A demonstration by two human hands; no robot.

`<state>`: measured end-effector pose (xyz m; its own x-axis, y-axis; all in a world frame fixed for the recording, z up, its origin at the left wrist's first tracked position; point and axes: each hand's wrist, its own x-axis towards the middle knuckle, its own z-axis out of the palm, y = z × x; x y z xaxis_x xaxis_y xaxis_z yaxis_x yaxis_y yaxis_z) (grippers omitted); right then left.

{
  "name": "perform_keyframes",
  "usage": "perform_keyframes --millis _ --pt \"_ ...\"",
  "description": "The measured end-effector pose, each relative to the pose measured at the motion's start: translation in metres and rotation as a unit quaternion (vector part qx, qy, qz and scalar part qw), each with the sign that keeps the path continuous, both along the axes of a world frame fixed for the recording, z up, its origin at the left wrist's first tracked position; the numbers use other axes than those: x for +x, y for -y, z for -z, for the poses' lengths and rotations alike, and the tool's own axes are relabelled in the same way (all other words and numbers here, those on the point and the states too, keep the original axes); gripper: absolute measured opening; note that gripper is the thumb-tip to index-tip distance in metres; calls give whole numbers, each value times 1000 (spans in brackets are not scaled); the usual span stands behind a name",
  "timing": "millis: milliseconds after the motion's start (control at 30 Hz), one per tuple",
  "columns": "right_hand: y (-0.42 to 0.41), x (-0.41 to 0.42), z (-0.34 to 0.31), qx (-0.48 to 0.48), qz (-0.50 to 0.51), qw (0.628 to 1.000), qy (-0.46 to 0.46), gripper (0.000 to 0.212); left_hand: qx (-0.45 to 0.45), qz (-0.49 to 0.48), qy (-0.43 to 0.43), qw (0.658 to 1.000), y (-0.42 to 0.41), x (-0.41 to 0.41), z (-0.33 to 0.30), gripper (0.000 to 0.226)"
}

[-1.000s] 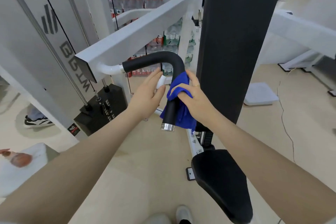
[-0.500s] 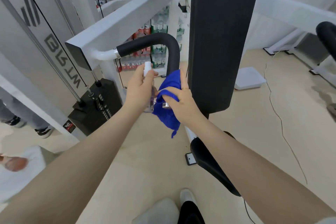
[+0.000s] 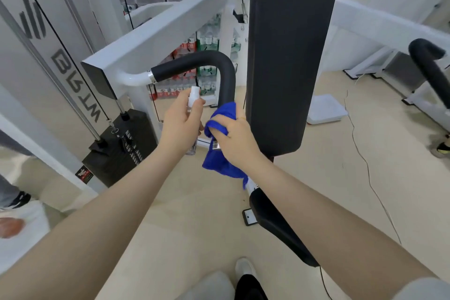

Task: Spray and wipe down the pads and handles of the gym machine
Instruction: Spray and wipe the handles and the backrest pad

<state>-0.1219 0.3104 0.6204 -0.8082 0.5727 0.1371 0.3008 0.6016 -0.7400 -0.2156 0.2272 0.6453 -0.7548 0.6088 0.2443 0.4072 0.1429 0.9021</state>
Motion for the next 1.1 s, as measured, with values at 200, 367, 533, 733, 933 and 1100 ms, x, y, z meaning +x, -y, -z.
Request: perform_keyframes --millis 200,367,533,733,933,1100 --pt "-53 -57 -36 9 63 998 -9 31 -16 5 -66 998 -1 -14 -4 15" --pt "-79 -78 -64 55 28 998 29 82 -41 -14 -85 995 -1 -30 -5 18" --pt "-89 -113 -82 372 31 905 203 65 -44 -33 -103 993 -4 -48 -5 18" --pt "-89 -139 -93 570 -162 784 185 50 -21 -72 -100 992 -4 -71 -6 18" --pt "-36 -177 -73 604 -266 744 105 44 14 -152 -70 986 8 -83 2 12" --pt "-48 -174 -82 562 -235 782 127 25 12 -166 -48 985 24 -86 5 8"
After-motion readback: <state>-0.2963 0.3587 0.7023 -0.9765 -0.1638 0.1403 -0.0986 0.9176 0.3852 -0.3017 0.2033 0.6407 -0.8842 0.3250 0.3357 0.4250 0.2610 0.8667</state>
